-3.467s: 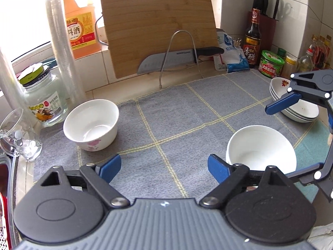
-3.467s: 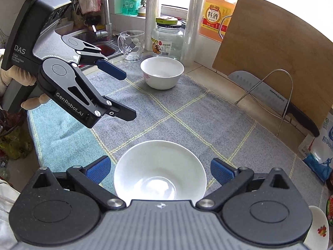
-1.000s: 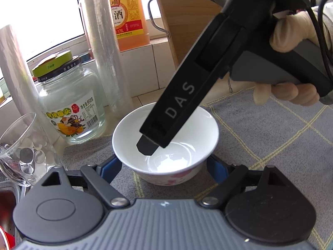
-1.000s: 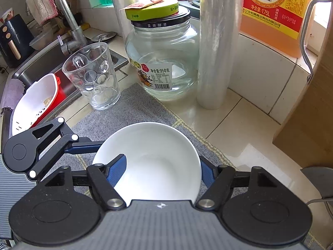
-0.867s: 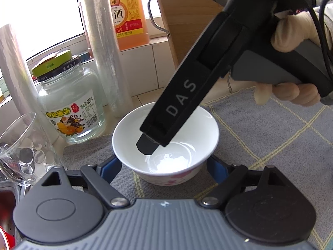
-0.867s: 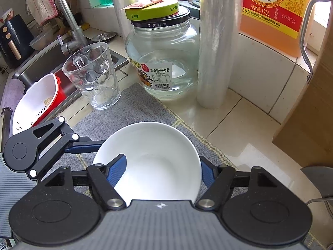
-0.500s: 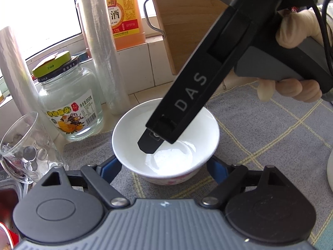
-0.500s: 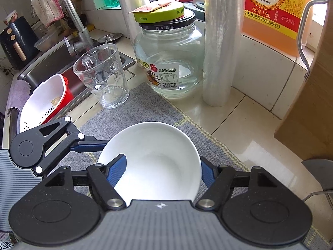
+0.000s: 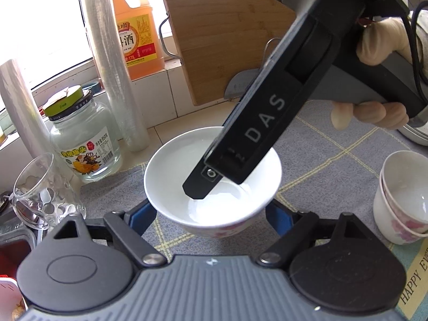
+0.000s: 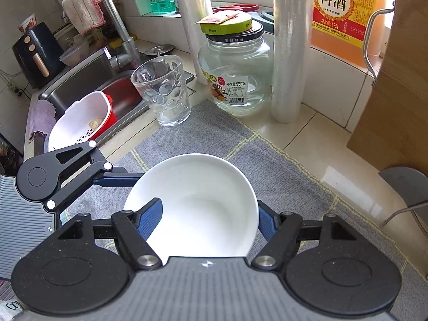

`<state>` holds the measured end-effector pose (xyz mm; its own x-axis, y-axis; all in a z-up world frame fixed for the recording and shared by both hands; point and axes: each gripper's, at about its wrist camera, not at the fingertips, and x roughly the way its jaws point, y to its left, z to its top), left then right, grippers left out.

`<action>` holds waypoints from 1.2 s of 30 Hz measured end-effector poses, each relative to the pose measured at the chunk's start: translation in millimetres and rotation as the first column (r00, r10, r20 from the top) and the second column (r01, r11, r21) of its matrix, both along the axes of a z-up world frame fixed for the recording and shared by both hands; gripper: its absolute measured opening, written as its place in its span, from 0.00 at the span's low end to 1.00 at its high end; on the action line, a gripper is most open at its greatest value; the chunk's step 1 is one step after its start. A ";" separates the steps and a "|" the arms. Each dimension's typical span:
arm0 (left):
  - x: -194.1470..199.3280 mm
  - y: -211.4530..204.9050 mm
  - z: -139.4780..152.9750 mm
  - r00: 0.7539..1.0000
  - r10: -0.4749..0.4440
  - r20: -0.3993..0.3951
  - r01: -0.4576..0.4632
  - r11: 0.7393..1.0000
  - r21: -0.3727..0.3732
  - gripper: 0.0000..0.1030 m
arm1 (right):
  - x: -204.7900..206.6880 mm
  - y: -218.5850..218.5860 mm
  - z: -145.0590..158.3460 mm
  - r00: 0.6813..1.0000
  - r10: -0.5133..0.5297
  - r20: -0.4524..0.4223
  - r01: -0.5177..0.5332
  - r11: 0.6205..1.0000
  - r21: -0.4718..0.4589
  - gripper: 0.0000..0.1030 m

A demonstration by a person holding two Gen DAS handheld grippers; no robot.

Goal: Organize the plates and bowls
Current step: 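Lift the pink-flowered bowl with the right tool toward the nested bowls, then lower the bowl into the nested bowls and open the right tool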

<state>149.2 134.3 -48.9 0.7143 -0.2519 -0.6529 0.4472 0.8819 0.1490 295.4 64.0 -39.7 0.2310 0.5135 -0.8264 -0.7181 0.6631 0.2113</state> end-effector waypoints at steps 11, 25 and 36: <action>-48.4 -23.2 23.6 0.999 -0.047 -0.004 0.047 0.999 0.001 0.85 | -55.0 -38.8 26.8 1.000 0.011 0.014 -0.011 1.000 0.017 0.77; -94.3 -64.7 44.5 0.993 -0.115 -0.006 0.115 0.993 0.015 0.85 | -112.7 -93.2 50.0 0.999 0.012 0.047 -0.014 1.000 0.024 0.77; -106.3 -101.4 50.9 0.983 -0.185 -0.002 0.186 0.983 0.010 0.85 | -136.4 -138.2 58.0 0.997 -0.034 0.065 0.033 0.999 0.013 0.77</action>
